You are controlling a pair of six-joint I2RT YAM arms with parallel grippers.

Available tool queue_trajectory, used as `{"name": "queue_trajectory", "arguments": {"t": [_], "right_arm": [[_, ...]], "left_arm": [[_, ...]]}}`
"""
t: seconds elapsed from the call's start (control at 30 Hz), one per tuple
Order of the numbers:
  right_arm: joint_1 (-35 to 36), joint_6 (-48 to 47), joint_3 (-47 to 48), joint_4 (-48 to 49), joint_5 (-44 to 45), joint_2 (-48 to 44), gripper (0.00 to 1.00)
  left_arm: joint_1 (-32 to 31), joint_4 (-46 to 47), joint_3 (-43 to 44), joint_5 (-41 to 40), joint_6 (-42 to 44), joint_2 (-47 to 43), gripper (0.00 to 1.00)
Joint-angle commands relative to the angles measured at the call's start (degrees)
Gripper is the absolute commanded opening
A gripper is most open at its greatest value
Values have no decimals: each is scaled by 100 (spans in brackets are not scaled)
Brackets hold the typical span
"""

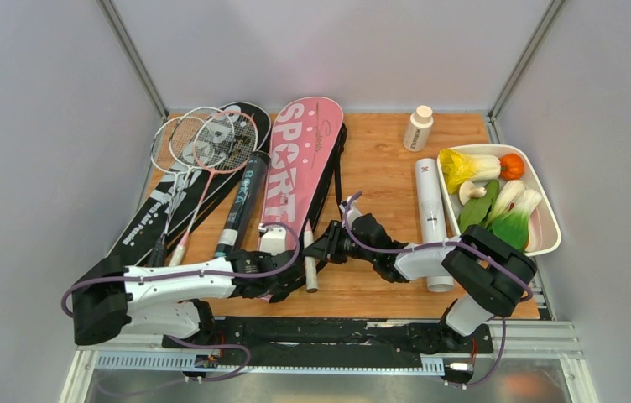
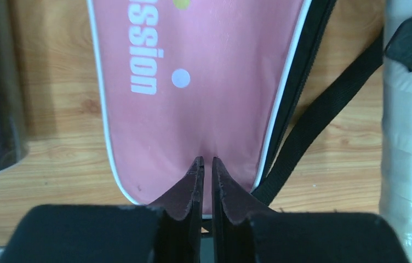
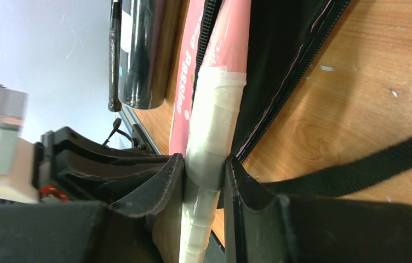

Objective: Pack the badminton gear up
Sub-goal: Adjust the racket bag at the center of the board.

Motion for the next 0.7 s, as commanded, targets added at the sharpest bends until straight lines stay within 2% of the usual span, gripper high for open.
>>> {"name": "queue_trajectory", "arguments": {"t": [0.0, 0.27, 0.67], "right_arm": [[26, -212, 26, 742, -20, -12, 0], [25, -127, 9, 750, 49, -1, 0], [30, -66, -65, 800, 311, 71, 0]], "left_arm": [[-67, 551, -67, 641, 150, 280, 13], [-564, 1200, -432, 1130, -168, 26, 10], [-1182, 1438, -564, 1000, -404, 107, 9]]}}
